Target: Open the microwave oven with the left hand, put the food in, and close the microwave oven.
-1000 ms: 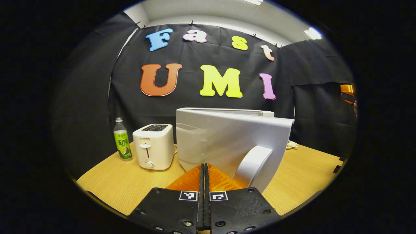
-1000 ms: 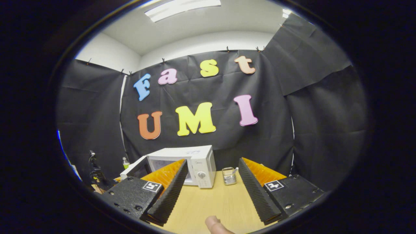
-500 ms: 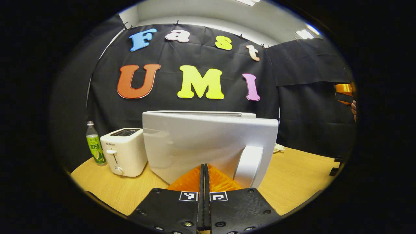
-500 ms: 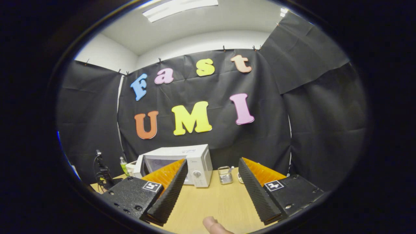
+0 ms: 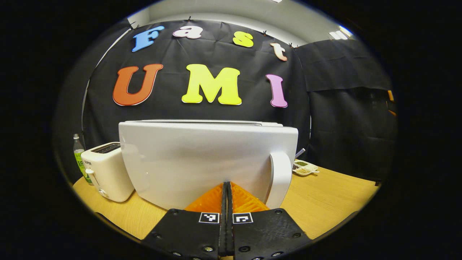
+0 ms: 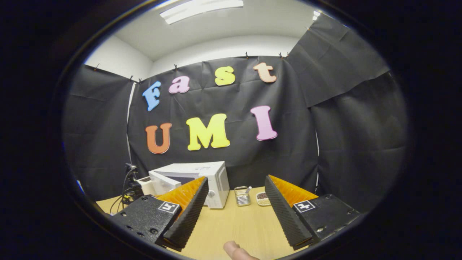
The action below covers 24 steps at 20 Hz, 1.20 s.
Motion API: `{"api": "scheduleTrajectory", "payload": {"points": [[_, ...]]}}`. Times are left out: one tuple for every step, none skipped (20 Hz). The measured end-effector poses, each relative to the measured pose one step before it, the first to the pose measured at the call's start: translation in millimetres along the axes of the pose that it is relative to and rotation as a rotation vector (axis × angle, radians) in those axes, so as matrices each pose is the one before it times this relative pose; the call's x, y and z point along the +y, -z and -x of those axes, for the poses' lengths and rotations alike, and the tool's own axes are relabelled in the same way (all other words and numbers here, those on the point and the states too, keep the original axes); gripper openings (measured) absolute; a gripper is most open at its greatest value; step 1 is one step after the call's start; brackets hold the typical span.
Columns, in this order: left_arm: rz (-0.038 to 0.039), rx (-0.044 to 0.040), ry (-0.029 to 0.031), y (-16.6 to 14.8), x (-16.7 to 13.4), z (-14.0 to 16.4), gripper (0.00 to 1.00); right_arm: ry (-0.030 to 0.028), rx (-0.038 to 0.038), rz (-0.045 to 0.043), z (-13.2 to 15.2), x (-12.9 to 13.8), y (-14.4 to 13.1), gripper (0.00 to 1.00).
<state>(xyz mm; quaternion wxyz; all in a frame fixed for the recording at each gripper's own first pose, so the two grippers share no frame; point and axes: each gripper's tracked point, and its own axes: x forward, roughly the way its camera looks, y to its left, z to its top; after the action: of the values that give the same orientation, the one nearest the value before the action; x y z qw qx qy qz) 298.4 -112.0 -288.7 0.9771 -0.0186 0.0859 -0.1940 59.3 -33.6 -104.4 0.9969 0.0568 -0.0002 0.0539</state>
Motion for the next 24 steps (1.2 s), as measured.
{"api": "scheduleTrajectory", "payload": {"points": [[-0.00112,0.00313,0.00336,-0.59,-5.51,-8.16,0.00,0.00288,0.00102,0.00477,-1.05,-2.70,-0.02,1.00],[-0.00961,-0.00225,-0.00634,-0.90,-2.40,-7.17,0.00,0.00382,0.00261,0.00477,-0.81,-3.03,0.80,0.89],[-0.01117,-0.00074,-0.00070,-0.02,-1.80,-7.11,0.00,0.00222,-0.00060,0.00148,-0.51,-2.21,-0.46,0.89],[-0.00473,0.00540,0.00057,1.44,-1.25,-6.76,0.00,0.00088,-0.00005,-0.00086,-1.28,-1.49,0.19,1.00],[0.00232,0.00937,0.00036,3.73,-1.25,-4.85,0.00,-0.00042,0.00366,-0.00139,-0.78,-1.33,1.04,1.00],[0.00900,0.00431,0.00409,1.21,-1.95,-4.58,0.00,-0.00263,0.00280,-0.00125,-1.21,-1.05,2.37,1.00],[0.00806,-0.00091,0.00325,-1.55,-1.71,-2.88,0.00,-0.00229,0.00332,0.00007,-0.41,-0.96,0.95,1.00],[0.00847,-0.00467,-0.00748,-2.84,0.08,-4.40,0.00,-0.01023,0.00227,0.00056,-3.11,-0.15,1.16,1.00],[0.01396,0.00382,-0.00382,-1.15,-1.08,-5.16,0.00,-0.00663,0.00366,-0.00310,-1.21,-0.51,2.04,1.00],[0.01365,0.00661,-0.00120,-0.32,-0.56,-4.54,0.00,0.00292,0.00107,-0.00270,-0.97,-2.87,2.21,1.00],[0.00678,0.00379,0.00362,-1.35,-2.69,-4.11,0.00,0.00940,-0.00244,-0.00050,-1.67,-3.78,0.36,1.00],[-0.00491,-0.00210,-0.01206,-3.57,1.09,-4.02,0.00,0.00855,0.00008,0.00423,-1.45,-2.56,1.02,1.00],[-0.00482,0.00133,-0.01042,-1.57,1.36,-4.01,0.00,0.00633,-0.00151,0.00088,0.26,-0.51,-0.07,1.00],[0.00223,0.00275,-0.00790,-2.30,-0.19,-3.22,0.00,0.00121,0.00183,-0.00665,-0.66,0.46,1.05,1.00],[-0.00113,-0.00762,-0.00971,-4.39,-0.72,-4.72,0.00,-0.00700,0.00584,-0.01314,0.42,2.78,1.35,1.00],[-0.00090,0.00603,-0.01495,-0.84,2.24,-8.41,0.00,-0.00632,0.01038,-0.01299,1.30,2.56,2.39,0.90],[0.00485,0.02449,-0.01600,3.22,1.67,-6.24,0.00,-0.00326,0.00828,-0.00760,0.99,0.98,1.28,1.00],[-0.00456,0.01930,-0.01177,1.58,0.55,-5.83,0.00,0.00032,0.00742,-0.00484,2.39,0.22,0.70,1.00],[-0.00445,-0.01643,-0.00243,-3.97,-2.06,0.69,0.00,0.00193,0.00705,-0.00353,2.21,0.48,1.09,0.90],[-0.01058,0.00540,0.00218,-0.04,-1.01,-0.31,0.00,-0.00059,0.00100,-0.00198,3.30,0.92,-0.23,1.00],[-0.01161,0.01945,0.00089,5.19,1.32,-0.51,0.00,0.00225,0.00352,-0.00145,3.58,1.01,-0.31,1.00],[-0.00710,-0.00969,-0.00068,-1.65,0.63,-1.68,0.00,0.00454,0.00360,0.00367,3.79,-0.40,0.50,0.90],[0.00631,0.00443,-0.00508,0.74,0.76,0.12,0.00,0.00615,-0.00291,0.00177,3.06,0.36,-2.06,1.00],[0.00308,0.00682,-0.00821,-0.36,0.04,0.11,0.00,0.00880,-0.00143,0.00098,1.79,-0.88,-1.46,1.00]]}}
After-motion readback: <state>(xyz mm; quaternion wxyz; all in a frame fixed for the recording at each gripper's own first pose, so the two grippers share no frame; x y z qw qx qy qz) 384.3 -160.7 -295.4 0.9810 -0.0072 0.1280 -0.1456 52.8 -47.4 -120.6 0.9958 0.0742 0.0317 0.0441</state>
